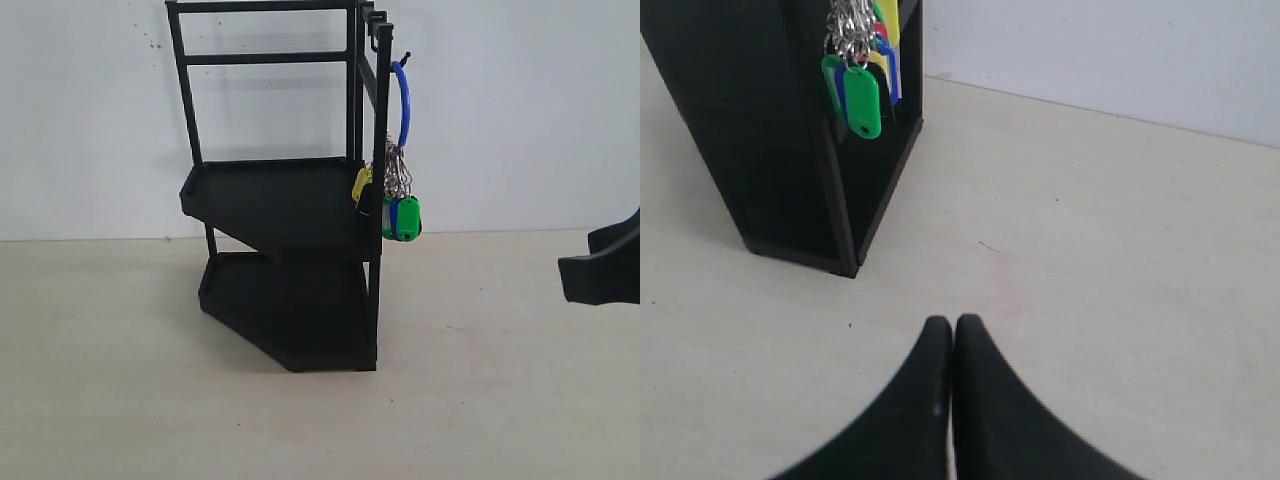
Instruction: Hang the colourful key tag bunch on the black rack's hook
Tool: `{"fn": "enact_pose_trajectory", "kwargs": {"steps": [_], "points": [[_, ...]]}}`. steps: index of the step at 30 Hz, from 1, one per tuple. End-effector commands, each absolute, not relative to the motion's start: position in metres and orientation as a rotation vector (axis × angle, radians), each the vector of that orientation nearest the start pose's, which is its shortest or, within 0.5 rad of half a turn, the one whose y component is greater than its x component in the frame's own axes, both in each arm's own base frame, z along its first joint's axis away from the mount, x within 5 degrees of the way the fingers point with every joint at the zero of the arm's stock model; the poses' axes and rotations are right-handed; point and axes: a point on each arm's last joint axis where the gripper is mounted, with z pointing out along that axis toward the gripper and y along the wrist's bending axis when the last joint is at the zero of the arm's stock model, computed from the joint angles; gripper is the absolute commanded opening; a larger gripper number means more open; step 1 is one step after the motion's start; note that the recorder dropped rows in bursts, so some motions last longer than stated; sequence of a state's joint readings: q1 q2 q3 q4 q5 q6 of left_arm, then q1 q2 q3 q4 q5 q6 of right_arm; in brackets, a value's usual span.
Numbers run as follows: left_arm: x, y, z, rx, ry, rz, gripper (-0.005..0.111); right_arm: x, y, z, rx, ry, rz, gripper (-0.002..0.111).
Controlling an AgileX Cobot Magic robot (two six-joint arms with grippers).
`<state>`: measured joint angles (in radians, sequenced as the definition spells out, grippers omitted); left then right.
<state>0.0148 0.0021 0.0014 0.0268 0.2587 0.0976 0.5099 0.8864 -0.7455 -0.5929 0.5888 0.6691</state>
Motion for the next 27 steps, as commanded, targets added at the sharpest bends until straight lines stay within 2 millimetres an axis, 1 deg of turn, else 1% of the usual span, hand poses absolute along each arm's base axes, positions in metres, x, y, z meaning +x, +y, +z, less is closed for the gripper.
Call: {"fn": "enact_pose_trajectory", "kwargs": {"steps": [1,10,21,27], "points": [[0.055,0.001,0.19,0.088,1.736,0.103,0.004,0.166,0.061,0.33,-0.183,2.084,0.067,0.0],[0.055,0.001,0.19,0.088,1.736,0.103,0.004,0.164,0.06,0.332,-0.181,2.072,0.074,0.0],[0.055,0.001,0.19,0.088,1.738,0.103,0.004,0.14,0.046,0.352,-0.141,1.954,0.125,0.0],[0.055,0.001,0.19,0.088,1.738,0.103,0.004,0.121,0.034,0.364,-0.105,1.875,0.152,0.0]]}}
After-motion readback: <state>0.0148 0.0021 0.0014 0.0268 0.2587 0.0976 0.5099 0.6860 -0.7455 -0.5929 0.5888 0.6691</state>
